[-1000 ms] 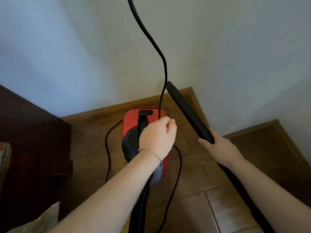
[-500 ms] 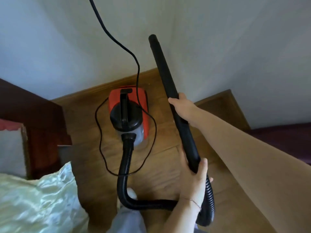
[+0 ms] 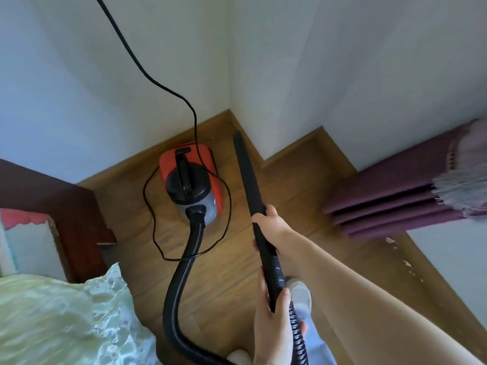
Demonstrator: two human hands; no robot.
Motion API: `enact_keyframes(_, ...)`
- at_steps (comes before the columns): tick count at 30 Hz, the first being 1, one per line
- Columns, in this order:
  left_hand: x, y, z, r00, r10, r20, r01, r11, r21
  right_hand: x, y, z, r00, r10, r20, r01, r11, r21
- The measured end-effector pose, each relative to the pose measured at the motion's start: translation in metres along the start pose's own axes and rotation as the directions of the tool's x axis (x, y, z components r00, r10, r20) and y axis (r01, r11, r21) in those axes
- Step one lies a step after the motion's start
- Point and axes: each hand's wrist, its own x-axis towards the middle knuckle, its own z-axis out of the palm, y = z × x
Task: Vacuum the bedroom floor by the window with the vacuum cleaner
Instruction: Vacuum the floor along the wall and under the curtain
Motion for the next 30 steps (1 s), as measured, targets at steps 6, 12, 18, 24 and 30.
enact_keyframes(6, -0.021, -0.058, -0.036, 0.997, 0.007, -0.071, 0.005, 0.986, 0.169, -0.03, 0.091, 0.0, 0.999, -0.004, -0.035, 0.013, 0.963, 0.268)
enact_keyframes(12, -0.022, -0.103, -0.03, 0.995, 0.075, 0.071, -0.095, 0.93, 0.356, -0.029, 0.169, -0.018, 0.978, 0.086, -0.192, -0.004, 0.92, 0.392)
enact_keyframes(18, -0.03, -0.138, -0.012, 0.965, -0.022, 0.261, -0.122, 0.844, 0.522, -0.038, 0.225, -0.059, 0.963, 0.164, -0.215, -0.018, 0.833, 0.554)
enact_keyframes(24, -0.047, -0.176, 0.012, 0.949, -0.089, 0.304, -0.106, 0.815, 0.57, -0.058, 0.279, -0.097, 0.974, 0.119, -0.192, 0.05, 0.713, 0.699)
enact_keyframes(30, -0.051, -0.213, 0.03, 0.941, -0.072, 0.331, -0.15, 0.787, 0.598, -0.076, 0.313, -0.126, 0.979, 0.037, -0.202, 0.124, 0.676, 0.726)
